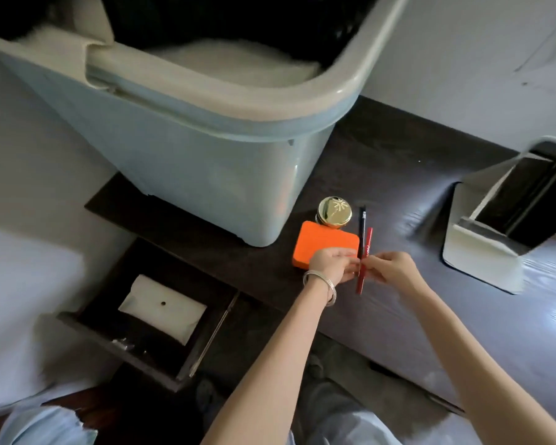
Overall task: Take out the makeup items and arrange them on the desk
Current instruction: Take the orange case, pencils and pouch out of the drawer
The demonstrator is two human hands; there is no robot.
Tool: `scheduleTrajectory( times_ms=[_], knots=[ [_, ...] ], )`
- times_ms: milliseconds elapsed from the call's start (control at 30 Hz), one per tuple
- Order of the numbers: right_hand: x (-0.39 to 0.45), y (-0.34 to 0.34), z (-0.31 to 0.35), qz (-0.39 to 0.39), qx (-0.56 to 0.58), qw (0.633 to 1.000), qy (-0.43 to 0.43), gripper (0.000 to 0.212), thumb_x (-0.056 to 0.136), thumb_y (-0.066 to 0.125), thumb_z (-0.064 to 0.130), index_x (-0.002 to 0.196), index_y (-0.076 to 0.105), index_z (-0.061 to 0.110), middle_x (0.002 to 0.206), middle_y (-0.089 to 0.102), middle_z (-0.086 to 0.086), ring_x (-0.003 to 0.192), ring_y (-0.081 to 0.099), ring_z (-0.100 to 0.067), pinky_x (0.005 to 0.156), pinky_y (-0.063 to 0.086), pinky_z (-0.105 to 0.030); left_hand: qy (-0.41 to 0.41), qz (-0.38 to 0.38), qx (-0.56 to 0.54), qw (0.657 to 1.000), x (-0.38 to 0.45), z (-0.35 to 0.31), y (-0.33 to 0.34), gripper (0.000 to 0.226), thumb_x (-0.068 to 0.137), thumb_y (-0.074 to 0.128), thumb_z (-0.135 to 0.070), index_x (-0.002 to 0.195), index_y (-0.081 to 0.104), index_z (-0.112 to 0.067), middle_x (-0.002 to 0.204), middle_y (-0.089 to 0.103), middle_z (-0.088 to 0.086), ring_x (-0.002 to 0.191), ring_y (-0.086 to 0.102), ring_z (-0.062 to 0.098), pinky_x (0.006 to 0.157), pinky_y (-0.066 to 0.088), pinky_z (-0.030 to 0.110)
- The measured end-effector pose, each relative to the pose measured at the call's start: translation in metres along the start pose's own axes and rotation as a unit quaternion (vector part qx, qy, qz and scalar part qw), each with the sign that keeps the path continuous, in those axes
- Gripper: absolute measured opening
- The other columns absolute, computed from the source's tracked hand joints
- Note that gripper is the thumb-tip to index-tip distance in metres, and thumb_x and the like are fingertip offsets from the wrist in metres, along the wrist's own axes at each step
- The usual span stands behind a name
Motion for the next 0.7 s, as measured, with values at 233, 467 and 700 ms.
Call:
scheduleTrajectory(
  times_ms=[233,467,700],
  knots=[
    [0.032,-0.011,-0.026,0.026,-0.052,0.997,0.049,0.025,0.081,0.065,0.02,0.057,0.063,0.014,0.036,0.057,0.009,0.05,0.058,-0.007,0.061,0.051,-0.024,-0.023,-0.059,-0.076,0.995,0.03,0.001,0.02,0.036,0.096,0.035,0.006,0.13,0.045,0.009,0.124,0.054,0.026,0.089,0.058,0.022,0.07,0.048,0.023],
    [0.05,-0.009,-0.021,0.019,-0.089,0.996,0.013,0.023,0.087,0.063,0.025,0.067,0.06,0.014,0.062,0.06,0.0,0.066,0.059,-0.018,0.056,0.042,-0.026,-0.032,-0.058,-0.045,0.997,0.042,-0.001,0.014,0.038,0.097,0.03,0.003,0.133,0.041,0.011,0.133,0.047,0.032,0.116,0.053,0.035,0.096,0.044,0.037],
    [0.03,0.011,0.018,0.122,0.022,0.989,-0.082,0.008,0.09,0.059,0.017,0.087,0.06,0.009,0.068,0.061,0.0,0.062,0.057,-0.011,0.057,0.045,-0.018,0.005,-0.101,-0.017,0.995,0.036,-0.007,0.001,0.036,0.096,0.034,0.002,0.127,0.053,0.001,0.121,0.06,0.018,0.095,0.061,0.021,0.082,0.05,0.028]
  ],
)
Point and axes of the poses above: each hand's wrist, its own x-axis towards the middle knuckle, its own y-axis out of the palm, z = x × y, the point moved 6 cm from there along x, towards the middle knuckle
